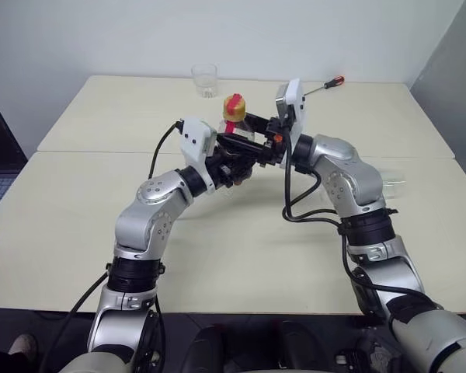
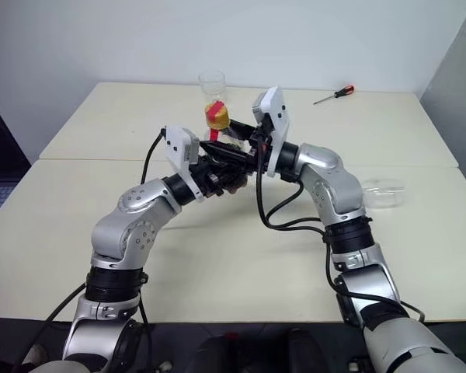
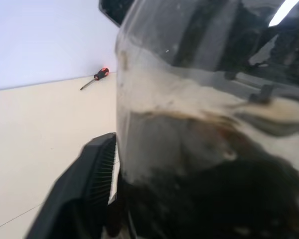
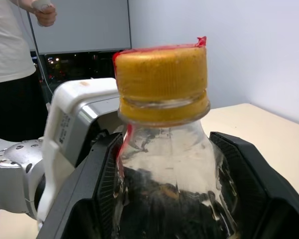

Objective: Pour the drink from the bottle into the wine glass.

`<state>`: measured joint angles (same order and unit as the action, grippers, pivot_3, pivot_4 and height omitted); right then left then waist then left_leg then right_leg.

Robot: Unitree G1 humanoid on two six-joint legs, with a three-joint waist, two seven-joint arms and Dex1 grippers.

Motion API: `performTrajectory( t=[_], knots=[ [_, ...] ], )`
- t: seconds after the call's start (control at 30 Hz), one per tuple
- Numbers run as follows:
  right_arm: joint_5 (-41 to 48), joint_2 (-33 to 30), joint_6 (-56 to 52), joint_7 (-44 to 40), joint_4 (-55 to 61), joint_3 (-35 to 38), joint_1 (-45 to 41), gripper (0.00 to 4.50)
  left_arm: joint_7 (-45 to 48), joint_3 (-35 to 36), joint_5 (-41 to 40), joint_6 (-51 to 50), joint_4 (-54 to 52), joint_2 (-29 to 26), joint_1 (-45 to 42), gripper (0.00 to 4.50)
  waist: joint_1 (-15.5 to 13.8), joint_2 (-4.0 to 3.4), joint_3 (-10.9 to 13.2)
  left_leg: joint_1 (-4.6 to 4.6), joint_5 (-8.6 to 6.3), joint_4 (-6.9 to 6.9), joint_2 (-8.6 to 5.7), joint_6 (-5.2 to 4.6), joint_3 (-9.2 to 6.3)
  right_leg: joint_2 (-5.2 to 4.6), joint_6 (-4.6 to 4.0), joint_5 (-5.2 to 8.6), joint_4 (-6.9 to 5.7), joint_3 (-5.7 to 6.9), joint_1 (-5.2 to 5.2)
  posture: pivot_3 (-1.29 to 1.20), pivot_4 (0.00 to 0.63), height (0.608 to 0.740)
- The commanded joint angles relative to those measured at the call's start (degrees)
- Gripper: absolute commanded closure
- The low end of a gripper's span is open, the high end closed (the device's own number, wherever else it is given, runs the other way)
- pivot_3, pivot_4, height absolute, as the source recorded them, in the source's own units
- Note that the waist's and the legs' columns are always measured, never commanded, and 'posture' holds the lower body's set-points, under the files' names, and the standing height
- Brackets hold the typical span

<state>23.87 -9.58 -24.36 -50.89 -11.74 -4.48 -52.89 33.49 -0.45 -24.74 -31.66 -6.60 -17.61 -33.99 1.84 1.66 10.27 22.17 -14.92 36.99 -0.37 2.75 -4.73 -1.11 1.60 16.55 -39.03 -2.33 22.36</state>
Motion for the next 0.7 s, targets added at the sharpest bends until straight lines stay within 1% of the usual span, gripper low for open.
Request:
performTrajectory(
  t=[0.03, 0.1, 0.27, 0.7],
  knots=[
    [0.9, 0.7, 1.5, -0.9, 1.5, 0.3, -2.0, 1.88, 0.4, 0.3, -0.5, 1.2, -2.0, 0.3, -1.3, 2.46, 0.0, 0.00, 0.0, 0.00, 0.00, 0.00, 0.00, 0.00, 0.00, 0.00, 0.00, 0.00, 0.00, 0.00, 0.00, 0.00, 0.150, 0.740],
    [0.9, 0.9, 1.6, -1.0, 1.4, 0.3, -2.1, 1.88, 0.4, 0.2, -0.6, 1.0, -2.1, 0.2, -1.4, 2.67, 0.0, 0.00, 0.0, 0.00, 0.00, 0.00, 0.01, 0.00, -0.01, 0.00, 0.00, 0.00, 0.00, 0.00, 0.01, 0.00, 0.150, 0.740],
    [1.2, 1.3, 1.3, -1.0, 1.1, 0.4, -2.3, 1.88, 0.3, 0.3, -0.8, 0.6, -2.2, 0.1, -1.6, 2.80, 0.0, -0.01, 0.0, 0.00, 0.00, 0.00, 0.01, 0.00, 0.00, 0.00, 0.00, 0.00, 0.00, 0.00, 0.01, 0.00, 0.150, 0.740],
    [2.8, 0.8, -1.2, -2.0, 2.8, 1.1, -1.3, 1.88, 1.4, 1.2, -0.7, -0.5, -2.4, -2.8, -1.1, 2.85, 0.0, -0.03, 0.0, 0.01, 0.00, 0.00, 0.00, 0.00, -0.01, 0.00, 0.00, 0.00, 0.00, 0.00, 0.01, 0.00, 0.150, 0.740]
  ],
)
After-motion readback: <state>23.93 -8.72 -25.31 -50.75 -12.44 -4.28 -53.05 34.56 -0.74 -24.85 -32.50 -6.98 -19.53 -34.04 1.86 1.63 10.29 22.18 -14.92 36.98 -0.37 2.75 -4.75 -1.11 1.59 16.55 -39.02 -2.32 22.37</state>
